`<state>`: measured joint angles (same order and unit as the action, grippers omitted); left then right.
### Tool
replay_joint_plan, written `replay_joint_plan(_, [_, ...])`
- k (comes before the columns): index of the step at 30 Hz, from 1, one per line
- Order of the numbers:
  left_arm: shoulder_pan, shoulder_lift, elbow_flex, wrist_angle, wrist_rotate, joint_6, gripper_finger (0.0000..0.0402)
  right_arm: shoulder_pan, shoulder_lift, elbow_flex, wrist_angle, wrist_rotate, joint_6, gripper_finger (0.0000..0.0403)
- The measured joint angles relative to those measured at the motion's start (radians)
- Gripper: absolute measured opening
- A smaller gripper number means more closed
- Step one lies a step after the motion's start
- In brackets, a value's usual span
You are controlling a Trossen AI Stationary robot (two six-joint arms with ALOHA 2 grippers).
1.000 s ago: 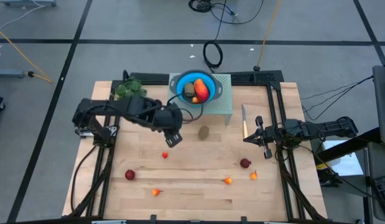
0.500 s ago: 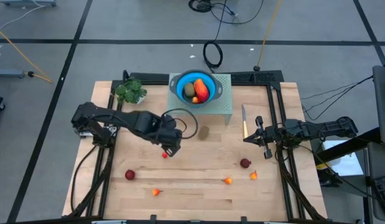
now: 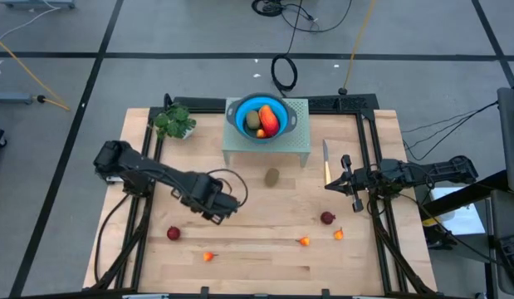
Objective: Pick & Place Fruit
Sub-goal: Put the pomegranate into the colander on the shelf
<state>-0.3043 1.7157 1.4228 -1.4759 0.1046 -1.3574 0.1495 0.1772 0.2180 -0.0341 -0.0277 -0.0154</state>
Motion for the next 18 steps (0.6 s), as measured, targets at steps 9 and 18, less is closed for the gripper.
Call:
replay_joint_plan(9, [-0.076,0.0,-0.14,0.085,0.118,-0.136,0.0207,0.0,0.0,0.0,0.0,0.0,0.0,0.0])
replay_joint_plan(18, [-0.156,-0.094,-0.255,0.124,0.188,-0.368,0.0207,0.0,0.0,0.0,0.0,0.0,0.0,0.0])
